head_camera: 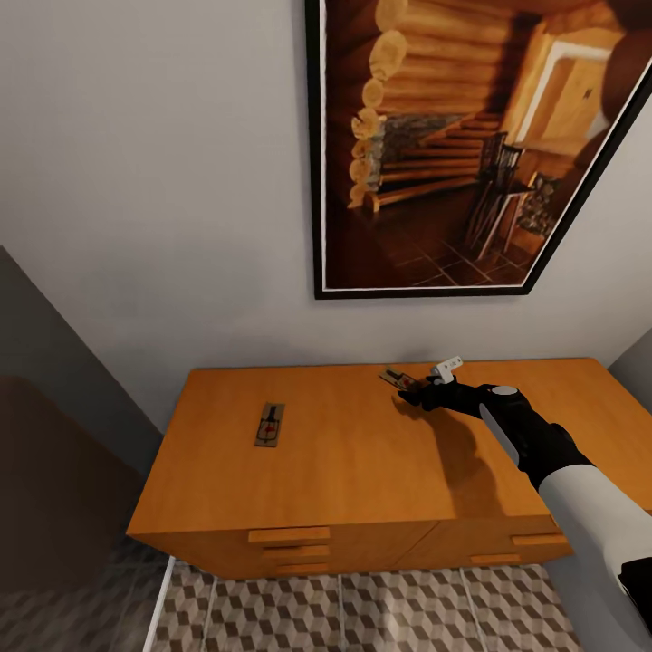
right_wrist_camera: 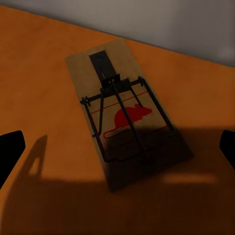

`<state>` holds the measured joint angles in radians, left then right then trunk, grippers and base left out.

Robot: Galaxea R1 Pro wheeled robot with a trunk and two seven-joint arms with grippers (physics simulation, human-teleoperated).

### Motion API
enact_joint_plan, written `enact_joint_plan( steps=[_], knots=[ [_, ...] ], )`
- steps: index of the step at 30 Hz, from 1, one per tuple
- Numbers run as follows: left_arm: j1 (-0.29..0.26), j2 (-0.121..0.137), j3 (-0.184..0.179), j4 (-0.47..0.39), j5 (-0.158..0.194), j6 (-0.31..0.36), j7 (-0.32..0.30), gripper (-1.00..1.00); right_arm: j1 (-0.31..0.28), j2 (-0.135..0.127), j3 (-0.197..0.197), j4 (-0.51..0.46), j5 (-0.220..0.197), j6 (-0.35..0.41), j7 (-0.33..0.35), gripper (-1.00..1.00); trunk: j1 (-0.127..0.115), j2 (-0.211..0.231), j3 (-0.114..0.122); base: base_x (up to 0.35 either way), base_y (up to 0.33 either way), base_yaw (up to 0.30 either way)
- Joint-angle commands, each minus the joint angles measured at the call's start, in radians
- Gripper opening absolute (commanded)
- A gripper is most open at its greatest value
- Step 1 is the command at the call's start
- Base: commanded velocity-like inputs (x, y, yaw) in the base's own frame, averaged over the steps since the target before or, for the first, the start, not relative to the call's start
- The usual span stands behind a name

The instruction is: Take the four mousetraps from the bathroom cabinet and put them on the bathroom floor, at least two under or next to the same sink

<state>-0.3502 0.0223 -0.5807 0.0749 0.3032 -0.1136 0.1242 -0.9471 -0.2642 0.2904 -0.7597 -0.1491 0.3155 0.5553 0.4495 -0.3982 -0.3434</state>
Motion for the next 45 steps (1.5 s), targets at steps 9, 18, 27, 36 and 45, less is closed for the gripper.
enact_joint_plan(
  steps=[9,18,27,36,45],
  knots=[
    [-0.001,-0.001,-0.008,0.003,0.008,-0.006,0.0,1.0,-0.001,-0.001,0.003,-0.001,-0.01,0.008,-0.002,1.0,0.001,-0.002,-0.002,0.0,0.0,0.0],
    [-0.001,-0.001,-0.008,0.003,0.008,-0.006,0.0,1.0,-0.001,-0.001,0.003,-0.001,-0.01,0.008,-0.002,1.0,0.001,-0.002,-0.002,0.0,0.0,0.0],
    [-0.001,-0.001,-0.008,0.003,0.008,-0.006,0.0,1.0,-0.001,-0.002,0.003,0.0,-0.008,0.008,-0.003,1.0,0.001,-0.002,-0.002,0.0,0.0,0.0],
    [-0.001,-0.001,-0.008,0.003,0.008,-0.006,0.0,1.0,-0.001,-0.003,0.001,0.0,-0.007,0.008,-0.004,1.0,0.001,-0.002,-0.002,0.0,0.0,0.0],
    [-0.001,-0.001,-0.008,0.003,0.008,-0.006,0.0,1.0,-0.001,-0.002,0.002,0.0,-0.006,-0.019,-0.006,1.0,0.001,-0.002,-0.002,0.0,0.0,0.0]
  ],
)
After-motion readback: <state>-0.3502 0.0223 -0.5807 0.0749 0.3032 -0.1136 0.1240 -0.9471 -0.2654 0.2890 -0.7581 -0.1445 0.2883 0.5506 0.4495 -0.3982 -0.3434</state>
